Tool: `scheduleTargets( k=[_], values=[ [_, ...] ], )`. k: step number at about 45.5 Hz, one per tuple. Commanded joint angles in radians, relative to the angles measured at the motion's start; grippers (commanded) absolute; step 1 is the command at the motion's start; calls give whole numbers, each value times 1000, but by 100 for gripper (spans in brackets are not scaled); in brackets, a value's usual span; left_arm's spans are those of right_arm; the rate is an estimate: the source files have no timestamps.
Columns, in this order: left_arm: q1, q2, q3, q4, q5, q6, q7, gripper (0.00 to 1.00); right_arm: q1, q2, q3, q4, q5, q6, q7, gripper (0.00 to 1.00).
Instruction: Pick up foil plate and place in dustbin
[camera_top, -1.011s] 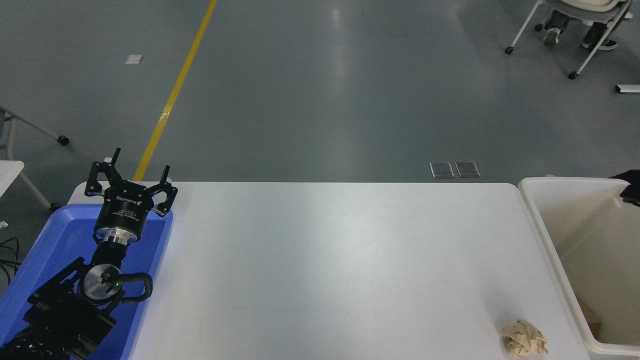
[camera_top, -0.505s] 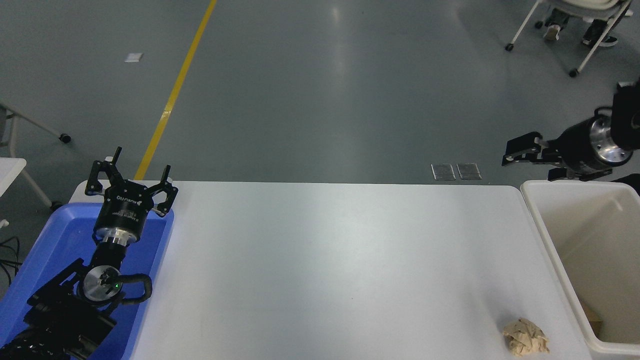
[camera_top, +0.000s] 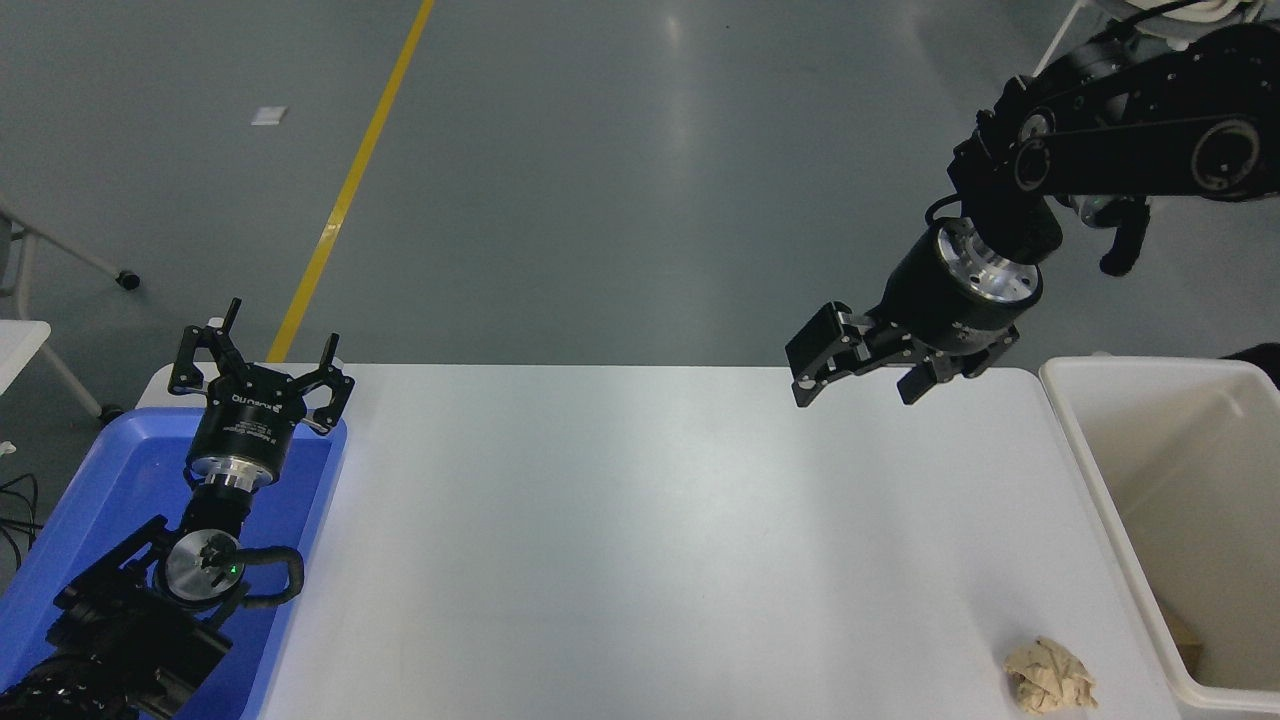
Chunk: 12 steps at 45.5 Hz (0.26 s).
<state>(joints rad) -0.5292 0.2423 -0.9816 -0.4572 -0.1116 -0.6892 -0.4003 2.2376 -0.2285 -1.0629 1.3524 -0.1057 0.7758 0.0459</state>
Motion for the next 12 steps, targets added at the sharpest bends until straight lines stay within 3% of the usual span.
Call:
scheduleTargets(
  k=[1, 12],
  values=[
    [2, 0, 0, 0, 0, 0, 0, 100, 79, -40, -6, 45, 23, 10, -11, 100],
    [2, 0, -2, 0, 0, 0, 0, 100, 79, -46, -6, 51, 20, 10, -11, 100]
  ],
)
